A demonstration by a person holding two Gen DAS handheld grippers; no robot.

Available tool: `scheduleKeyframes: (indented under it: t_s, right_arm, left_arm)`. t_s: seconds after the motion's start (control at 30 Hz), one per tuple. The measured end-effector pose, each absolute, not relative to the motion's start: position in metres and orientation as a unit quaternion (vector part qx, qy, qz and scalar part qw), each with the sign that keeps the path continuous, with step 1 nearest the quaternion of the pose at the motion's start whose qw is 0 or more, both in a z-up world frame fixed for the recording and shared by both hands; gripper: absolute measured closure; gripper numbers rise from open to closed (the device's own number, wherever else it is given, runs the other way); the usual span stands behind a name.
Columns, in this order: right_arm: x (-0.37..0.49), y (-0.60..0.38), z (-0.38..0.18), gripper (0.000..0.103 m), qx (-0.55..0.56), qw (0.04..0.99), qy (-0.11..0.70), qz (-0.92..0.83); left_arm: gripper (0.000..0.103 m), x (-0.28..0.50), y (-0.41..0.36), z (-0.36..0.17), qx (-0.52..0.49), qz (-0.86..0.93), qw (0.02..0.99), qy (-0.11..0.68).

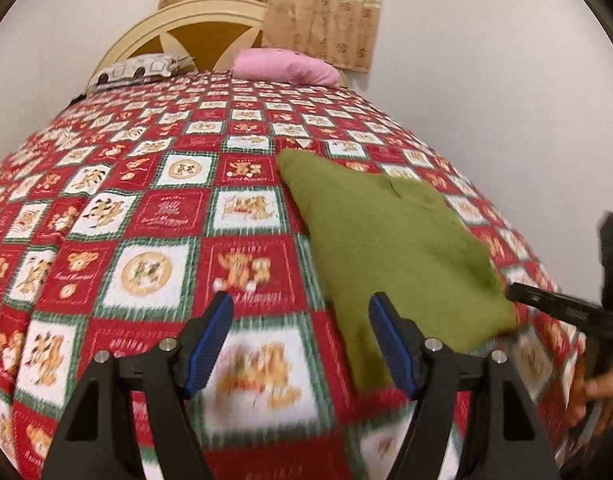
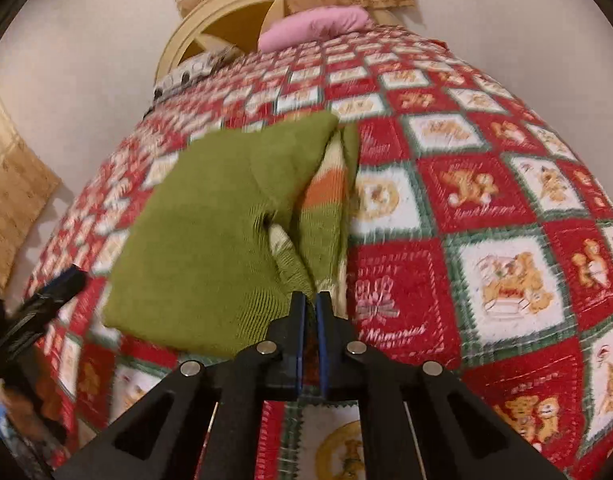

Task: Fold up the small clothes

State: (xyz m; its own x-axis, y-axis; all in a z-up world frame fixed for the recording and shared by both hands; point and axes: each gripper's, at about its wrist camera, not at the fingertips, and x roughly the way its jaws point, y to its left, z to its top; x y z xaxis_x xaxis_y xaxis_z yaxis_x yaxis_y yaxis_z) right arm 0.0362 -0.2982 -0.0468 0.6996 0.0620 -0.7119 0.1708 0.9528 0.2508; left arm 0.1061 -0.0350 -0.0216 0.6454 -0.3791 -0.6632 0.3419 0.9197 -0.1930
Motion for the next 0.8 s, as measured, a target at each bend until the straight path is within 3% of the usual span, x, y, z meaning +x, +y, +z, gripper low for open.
scheduleKeyframes:
  t_s: [0.17, 0.37, 0.53, 0.67, 0.7, 0.73, 0.77, 0.8]
  right_arm:
    - [0.068, -0.276, -0.02, 0.096, 0.1, 0.93, 0.351, -0.033]
    - [0.122, -0.253, -0.056, 0.096, 0.04, 0.915, 0.402, -0.021]
    - [0.124, -0.274, -0.074, 0.096, 0.086, 0.911, 0.403, -0.006]
    - [0.119, -0.28, -0.061, 0.093, 0.107, 0.912, 0.396, 0.013]
    - [0.114, -0.287, -0.054, 0.085, 0.124, 0.916, 0.382, 0.015]
    - [0.11, -0.295, -0.049, 0.06, 0.139, 0.92, 0.366, 0.011]
    - [0.104, -0.304, -0.044, 0.042, 0.155, 0.924, 0.348, 0.006]
    - [0.099, -0.318, -0.039, 0.008, 0.177, 0.929, 0.326, -0.002]
  left_arm:
    - [0.03, 0.148, -0.063, -0.021, -0.057, -0.199, 0.898, 0.387]
    - [0.031, 0.173, -0.104, -0.045, -0.021, -0.178, 0.892, 0.415]
    - [0.021, 0.171, -0.106, -0.056, -0.017, -0.168, 0.897, 0.409]
    - [0.022, 0.174, -0.107, -0.049, -0.007, -0.177, 0.893, 0.413]
    - [0.022, 0.174, -0.106, -0.044, -0.001, -0.185, 0.892, 0.412]
    - [0.022, 0.175, -0.104, -0.038, 0.004, -0.195, 0.893, 0.406]
    - [0.022, 0.179, -0.104, -0.035, 0.003, -0.2, 0.894, 0.401]
    - [0.022, 0.182, -0.1, -0.03, -0.002, -0.207, 0.895, 0.396]
